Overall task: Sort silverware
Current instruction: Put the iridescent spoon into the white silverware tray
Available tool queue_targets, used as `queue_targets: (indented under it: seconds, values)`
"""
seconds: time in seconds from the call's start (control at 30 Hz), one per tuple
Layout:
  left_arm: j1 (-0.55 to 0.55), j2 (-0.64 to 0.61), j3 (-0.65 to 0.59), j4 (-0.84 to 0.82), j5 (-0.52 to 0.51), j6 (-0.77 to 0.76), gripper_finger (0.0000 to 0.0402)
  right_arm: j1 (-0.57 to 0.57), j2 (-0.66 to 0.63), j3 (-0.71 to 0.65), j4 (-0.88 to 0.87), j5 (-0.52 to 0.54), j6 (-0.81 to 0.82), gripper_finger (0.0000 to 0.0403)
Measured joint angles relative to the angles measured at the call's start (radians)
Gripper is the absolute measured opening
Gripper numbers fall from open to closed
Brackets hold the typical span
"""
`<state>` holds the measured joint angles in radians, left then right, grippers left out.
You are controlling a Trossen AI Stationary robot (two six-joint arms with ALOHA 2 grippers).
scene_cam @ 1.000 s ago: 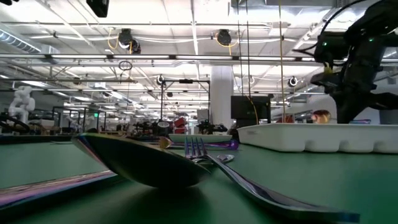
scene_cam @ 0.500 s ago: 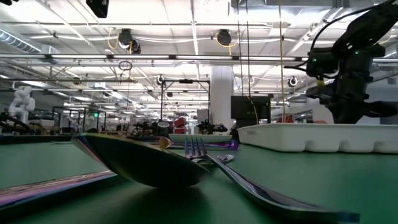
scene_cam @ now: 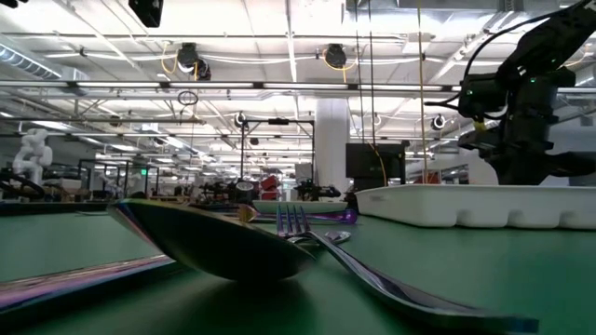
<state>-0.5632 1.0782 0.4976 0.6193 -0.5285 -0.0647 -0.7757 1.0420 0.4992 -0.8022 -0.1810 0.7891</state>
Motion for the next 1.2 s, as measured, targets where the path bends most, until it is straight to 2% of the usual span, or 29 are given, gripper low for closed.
queue_targets:
  seconds: [0.17,0.4,0.63,0.8,0.97,1.2]
  values:
    - [0.0,0.0,0.0,0.0,0.005,-0.001,0.0199,0.0,0.0,0.023,-0.039,0.008,-0.006,0.0076]
    - [0.0,0.0,0.0,0.019,0.043,-0.007,0.0199,0.026,0.0,0.178,-0.2,0.079,-0.008,0.0081]
    - [-0.003,-0.001,0.0,0.023,0.067,-0.007,0.0199,0.16,0.0,0.336,-0.207,0.082,0.016,0.0082]
    - [-0.003,-0.001,0.0,0.027,0.111,0.0,0.0199,0.314,0.0,0.39,-0.096,0.083,0.062,0.0082]
    - [-0.003,-0.001,0.0,0.026,0.113,0.001,0.0199,0.49,0.014,0.392,0.103,0.085,0.088,0.0082]
    - [-0.003,-0.002,0.0,0.019,0.113,0.025,0.0199,0.738,0.14,0.392,0.411,0.06,0.025,0.0082]
